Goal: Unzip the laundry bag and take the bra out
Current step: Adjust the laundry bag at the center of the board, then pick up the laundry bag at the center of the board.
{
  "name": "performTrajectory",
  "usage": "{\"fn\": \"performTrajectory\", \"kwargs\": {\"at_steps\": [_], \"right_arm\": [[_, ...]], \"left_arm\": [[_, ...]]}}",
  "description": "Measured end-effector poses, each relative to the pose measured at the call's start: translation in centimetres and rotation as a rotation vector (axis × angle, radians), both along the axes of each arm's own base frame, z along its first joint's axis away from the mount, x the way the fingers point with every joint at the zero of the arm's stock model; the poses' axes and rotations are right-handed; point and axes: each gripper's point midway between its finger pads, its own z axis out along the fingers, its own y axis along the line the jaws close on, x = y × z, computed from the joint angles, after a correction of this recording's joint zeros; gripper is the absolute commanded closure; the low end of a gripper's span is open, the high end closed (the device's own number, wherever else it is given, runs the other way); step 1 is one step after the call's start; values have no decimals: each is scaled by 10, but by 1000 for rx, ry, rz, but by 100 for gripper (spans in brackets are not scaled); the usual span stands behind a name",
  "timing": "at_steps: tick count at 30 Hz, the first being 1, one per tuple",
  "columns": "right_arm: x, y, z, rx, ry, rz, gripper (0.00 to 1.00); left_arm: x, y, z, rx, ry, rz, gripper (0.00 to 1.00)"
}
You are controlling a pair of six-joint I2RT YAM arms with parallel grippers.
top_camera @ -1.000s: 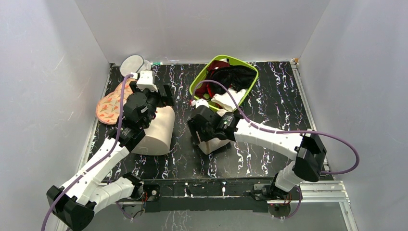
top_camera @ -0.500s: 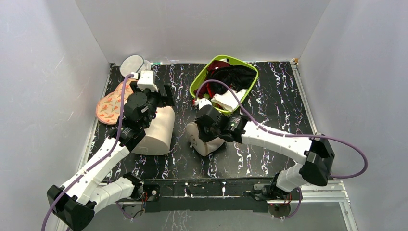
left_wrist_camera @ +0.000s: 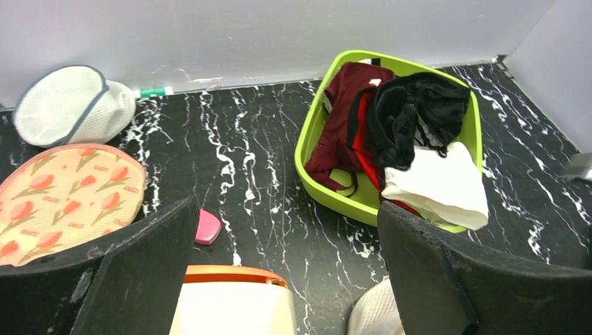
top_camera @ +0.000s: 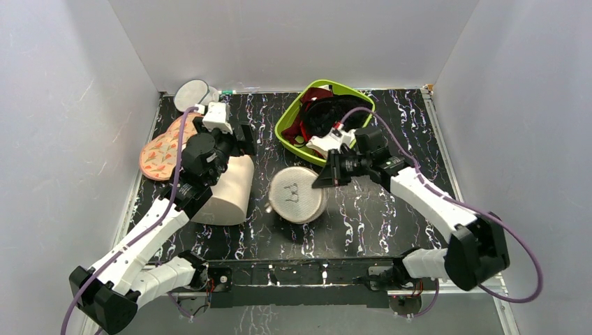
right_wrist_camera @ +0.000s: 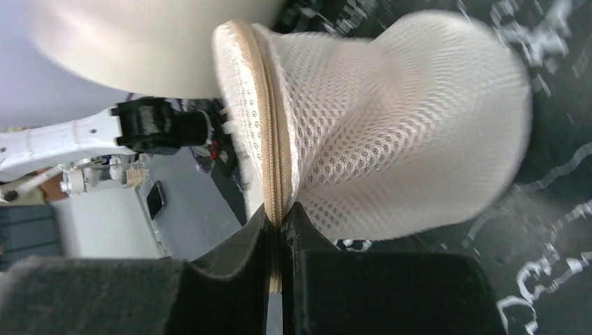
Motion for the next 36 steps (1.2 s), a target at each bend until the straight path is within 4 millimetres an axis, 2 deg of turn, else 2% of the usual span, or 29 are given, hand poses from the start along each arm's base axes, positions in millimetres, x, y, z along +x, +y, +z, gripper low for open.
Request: {"fn": "performTrajectory", "kwargs": {"at_steps": [5,6,8,14,17,19,22,28,32,36], "right_arm": [[7,-38,-85,-54,242,-51,100],[8,-45,-95,-70,270,-64,97],[13,-55,-103,-93,277,-83,92],[27,-71,-106,-171,225,-117,78],[34,-82,-111,-251,201,-156,66],[39,-91,-115,-309,186,-186,58],[41,-101,-118,-372,175,-222,50],[44,-108,-115,-408,157,-240,44],[44,-109,-114,-419,154,-243,43],[44,-109,-114,-419,155,-242,42]], "left_arm": [[2,-15,-12,11,32,-70,2],[2,-19,-14,14,40,-89,2],[2,-29,-22,24,60,-140,2],[4,-76,-56,57,173,-364,2],[-1,-96,-72,48,237,-471,2],[-6,-105,-80,34,272,-522,2],[-10,-115,-87,13,307,-571,2],[-12,-139,-105,-45,418,-664,2],[-15,-156,-125,-69,524,-723,2],[-26,-173,-147,-86,636,-789,2]]}}
